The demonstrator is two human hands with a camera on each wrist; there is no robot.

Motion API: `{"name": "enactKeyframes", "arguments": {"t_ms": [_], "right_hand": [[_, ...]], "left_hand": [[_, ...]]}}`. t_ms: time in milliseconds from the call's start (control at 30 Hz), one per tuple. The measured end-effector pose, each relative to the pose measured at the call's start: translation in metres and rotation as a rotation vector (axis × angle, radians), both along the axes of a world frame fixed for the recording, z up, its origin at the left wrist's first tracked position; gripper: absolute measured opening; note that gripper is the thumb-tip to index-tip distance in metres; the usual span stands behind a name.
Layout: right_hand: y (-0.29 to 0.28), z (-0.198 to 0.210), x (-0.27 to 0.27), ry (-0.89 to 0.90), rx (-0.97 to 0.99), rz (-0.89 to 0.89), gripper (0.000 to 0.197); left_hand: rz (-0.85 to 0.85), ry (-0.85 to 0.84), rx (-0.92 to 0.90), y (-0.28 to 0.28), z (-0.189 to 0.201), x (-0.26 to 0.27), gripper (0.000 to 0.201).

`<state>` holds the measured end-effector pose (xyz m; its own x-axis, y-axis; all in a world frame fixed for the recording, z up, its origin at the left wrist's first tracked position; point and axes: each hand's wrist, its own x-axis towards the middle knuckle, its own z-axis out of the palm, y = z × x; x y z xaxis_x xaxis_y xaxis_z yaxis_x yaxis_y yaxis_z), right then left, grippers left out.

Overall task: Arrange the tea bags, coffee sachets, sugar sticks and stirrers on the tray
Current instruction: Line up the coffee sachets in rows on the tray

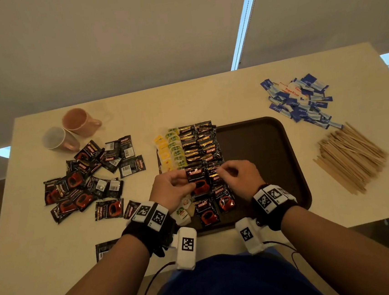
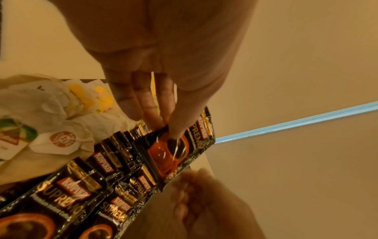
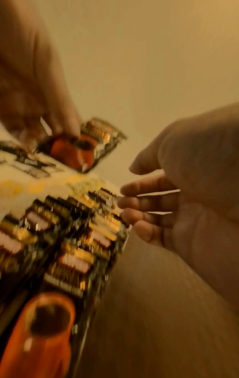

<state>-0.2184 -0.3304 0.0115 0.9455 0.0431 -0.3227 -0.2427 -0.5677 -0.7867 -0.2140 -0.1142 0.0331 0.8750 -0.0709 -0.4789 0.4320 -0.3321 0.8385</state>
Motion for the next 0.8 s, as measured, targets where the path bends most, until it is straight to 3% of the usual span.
{"name": "enactKeyframes", "arguments": {"t_ms": [100,167,300,467,633,800], "right_hand": [[0.011,0.018,0.003,0.041,0.235,0.094,0.01],[0.012,0.02,0.002,0.038,0.242,0.122,0.018],[-0.005,0.01,0.001,0.098,0.1,0.109,0.016],[-0.032,-0.019,-0.017,0.302,-0.202,0.231,0.027],[-0.025,-0.042,-0.025,0.343,-0.254,0.134,0.016],[-0.011,-0.047,-0.018,0.266,-0.306,0.063,0.017]], "left_hand": [[-0.037,0.011,0.003,-0.006,-0.001,0.002,0.028],[-0.07,0.013,0.007,-0.008,-0.002,0.002,0.028],[-0.103,0.013,0.005,-0.009,-0.004,0.001,0.036],[0.012,0.043,0.055,0.024,-0.009,0.002,0.018],[0.124,0.132,0.132,0.064,-0.017,-0.001,0.01],[0.196,0.172,0.135,0.081,-0.02,-0.007,0.011]]}}
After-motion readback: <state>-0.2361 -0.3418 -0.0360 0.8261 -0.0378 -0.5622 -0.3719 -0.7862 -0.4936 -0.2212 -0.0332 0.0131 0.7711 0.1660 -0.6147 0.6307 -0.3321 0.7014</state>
